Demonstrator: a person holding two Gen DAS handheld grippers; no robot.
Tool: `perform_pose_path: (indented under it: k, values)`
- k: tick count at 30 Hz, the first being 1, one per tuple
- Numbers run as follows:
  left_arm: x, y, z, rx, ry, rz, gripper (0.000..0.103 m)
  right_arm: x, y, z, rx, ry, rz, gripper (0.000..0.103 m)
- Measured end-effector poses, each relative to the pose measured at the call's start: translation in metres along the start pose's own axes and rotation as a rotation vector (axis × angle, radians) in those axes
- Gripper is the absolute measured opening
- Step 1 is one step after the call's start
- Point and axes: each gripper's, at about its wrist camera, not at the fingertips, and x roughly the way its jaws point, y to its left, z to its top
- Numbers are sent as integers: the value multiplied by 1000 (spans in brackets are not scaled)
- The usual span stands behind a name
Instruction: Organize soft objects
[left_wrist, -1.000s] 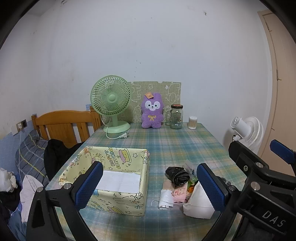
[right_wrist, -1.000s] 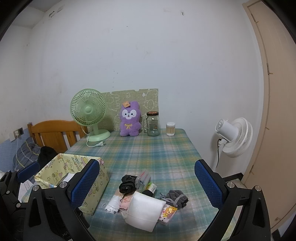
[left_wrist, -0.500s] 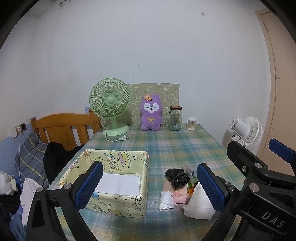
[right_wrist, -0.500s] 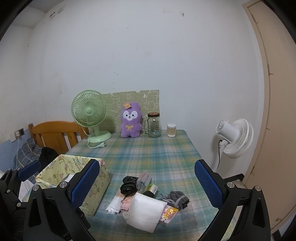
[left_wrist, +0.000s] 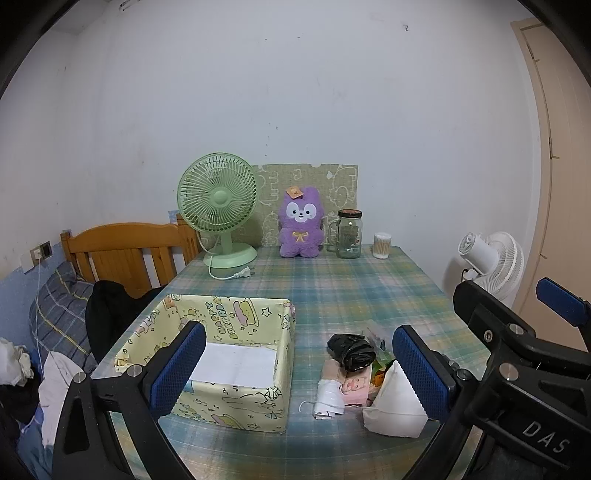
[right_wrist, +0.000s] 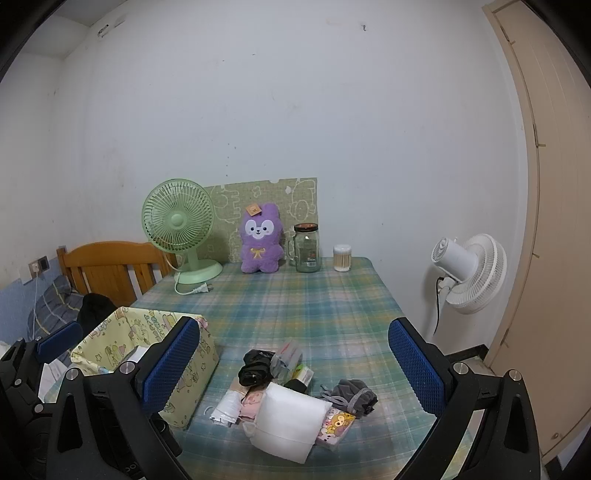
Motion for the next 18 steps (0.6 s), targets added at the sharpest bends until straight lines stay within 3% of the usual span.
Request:
perform_pose_path:
  k: [14,18]
  values:
    - [1,-3,0,-8,-3,-4,100,-1,-2,0,-1,-8,1,103]
    - [2,-6,-4,-32,1,5,99,1,-5,-1,-1,2,14,98]
